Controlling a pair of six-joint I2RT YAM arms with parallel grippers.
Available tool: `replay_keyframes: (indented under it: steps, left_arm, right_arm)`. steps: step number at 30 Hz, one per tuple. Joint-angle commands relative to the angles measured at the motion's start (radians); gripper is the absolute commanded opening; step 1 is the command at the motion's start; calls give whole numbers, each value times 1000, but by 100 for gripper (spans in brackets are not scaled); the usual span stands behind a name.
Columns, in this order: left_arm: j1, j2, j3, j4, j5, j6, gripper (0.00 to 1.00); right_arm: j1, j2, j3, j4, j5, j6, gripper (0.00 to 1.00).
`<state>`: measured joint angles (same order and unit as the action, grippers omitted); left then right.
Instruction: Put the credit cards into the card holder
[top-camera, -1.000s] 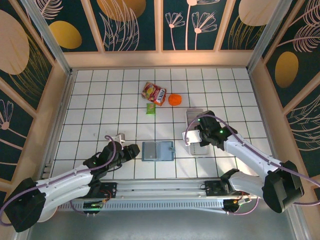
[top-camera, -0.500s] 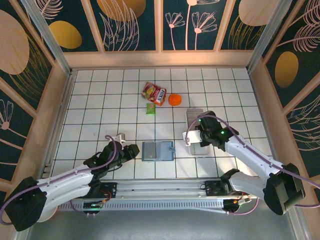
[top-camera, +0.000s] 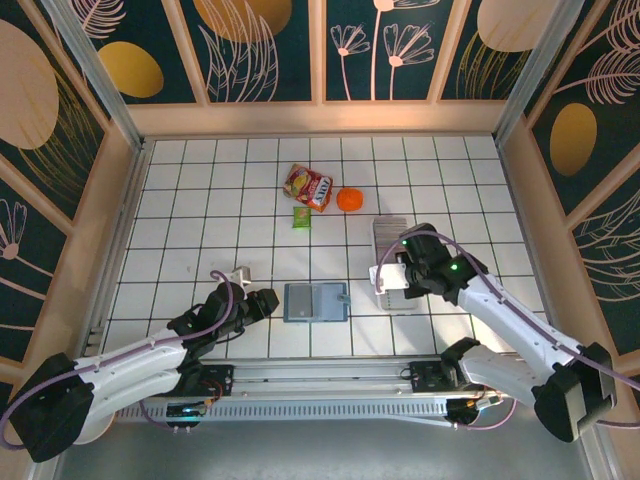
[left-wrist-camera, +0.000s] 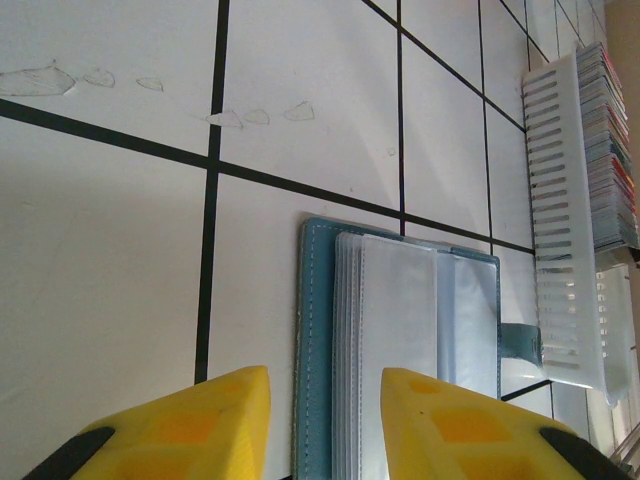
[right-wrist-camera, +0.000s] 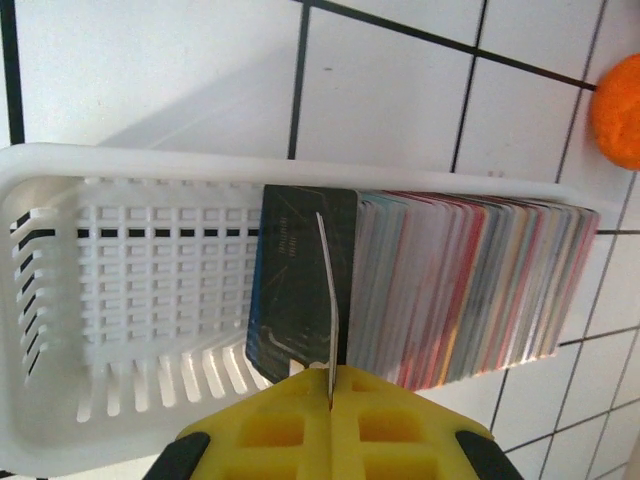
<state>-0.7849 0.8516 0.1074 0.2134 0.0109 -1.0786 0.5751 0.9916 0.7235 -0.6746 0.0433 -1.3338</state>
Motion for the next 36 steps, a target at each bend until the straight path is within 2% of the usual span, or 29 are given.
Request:
replay_keyframes:
  steps: [1, 5, 12, 20, 27, 36]
  left_arm:
    - [-4, -3, 20, 0, -1, 0, 34]
    - [-3, -8, 35, -20, 10, 23, 34]
    - [-3, -1, 55, -38, 19, 49, 34]
    - [-2, 4, 59, -39, 28, 43, 33]
    - [-2, -2, 60, -40, 35, 39, 32]
    - [-3, -3, 61, -47, 43, 31, 30]
  right_arm:
    - [11, -26, 41, -65, -22, 40, 0]
    - [36, -50, 84, -139, -51, 69, 0]
    - [63, -117, 103, -140, -83, 155, 0]
    - [60, -79, 92, -174, -74, 135, 0]
    - [57, 5, 131, -225, -112, 218, 0]
    - [54, 56, 93, -158, -32, 222, 0]
